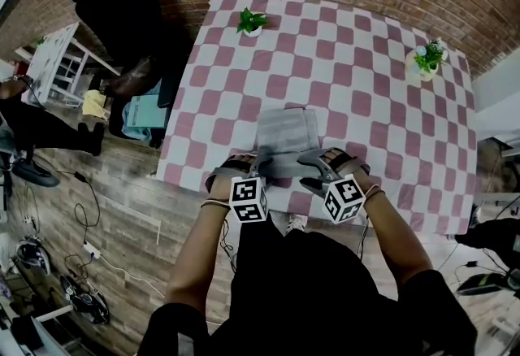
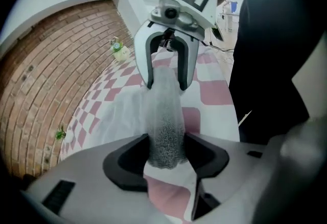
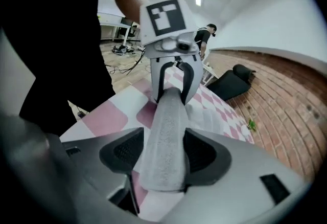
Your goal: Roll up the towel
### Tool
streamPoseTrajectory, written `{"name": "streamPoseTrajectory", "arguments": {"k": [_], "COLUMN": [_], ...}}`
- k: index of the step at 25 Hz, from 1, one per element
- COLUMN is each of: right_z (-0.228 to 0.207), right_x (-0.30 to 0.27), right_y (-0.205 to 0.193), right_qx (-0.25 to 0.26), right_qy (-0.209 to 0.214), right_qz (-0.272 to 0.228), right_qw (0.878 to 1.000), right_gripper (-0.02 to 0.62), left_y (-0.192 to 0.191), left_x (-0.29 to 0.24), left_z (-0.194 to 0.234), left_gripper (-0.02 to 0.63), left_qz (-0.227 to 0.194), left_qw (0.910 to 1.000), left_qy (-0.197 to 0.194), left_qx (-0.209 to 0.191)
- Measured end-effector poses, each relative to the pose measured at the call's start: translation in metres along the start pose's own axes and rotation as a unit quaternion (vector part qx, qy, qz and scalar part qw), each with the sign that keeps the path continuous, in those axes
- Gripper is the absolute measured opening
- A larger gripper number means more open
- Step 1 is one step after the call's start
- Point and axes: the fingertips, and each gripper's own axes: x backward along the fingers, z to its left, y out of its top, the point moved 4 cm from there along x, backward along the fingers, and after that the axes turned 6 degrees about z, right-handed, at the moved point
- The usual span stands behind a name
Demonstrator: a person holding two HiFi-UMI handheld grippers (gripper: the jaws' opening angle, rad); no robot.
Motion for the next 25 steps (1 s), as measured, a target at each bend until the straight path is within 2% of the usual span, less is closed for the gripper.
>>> {"name": "streamPoseTrajectory", "arguments": {"k": [4,6,8,13,17,22,25], "right_z": [0.004,0.001,-0.004,-0.01,-0.012,-0.005,0.01], "right_x": [0.006,0.001,-0.004,-0.011,-0.007,0.005,0.016], "right_y": [-0.016,-0.026,-0.034,-0.041,-0.041,-0.035,-0.029], "right_qx": [0.052,0.05,0.031,-0.04,-0.122,-0.185,-0.23], "right_qy": [-0.06,-0.076,-0.071,-0.007,0.038,0.103,0.179], "right_qz": [0.028,0.041,0.046,0.026,0.009,-0.005,-0.022], "right_qw": [0.996,0.995,0.996,0.999,0.992,0.977,0.956], "right_gripper": [0.258,0.266,0.27,0.254,0.203,0.187,0.187], "left_y": [-0.003,-0.003,-0.004,-0.005,-0.006,-0.004,0.001], "left_x": [0.0,-0.001,-0.002,-0.001,0.001,0.012,0.021], "left_z": [0.009,0.01,0.011,0.01,0.007,-0.006,-0.022], "left_gripper": [0.222,0.222,0.224,0.231,0.221,0.201,0.201], "left_qz": [-0.011,-0.014,-0.016,-0.033,-0.054,-0.08,-0.09], "left_qw": [0.9982,0.9972,0.9968,0.9975,0.995,0.9847,0.9697], "left_qy": [-0.053,-0.068,-0.076,-0.061,-0.07,-0.139,-0.213], "left_qx": [0.026,0.026,0.02,0.015,0.047,0.067,0.079]}}
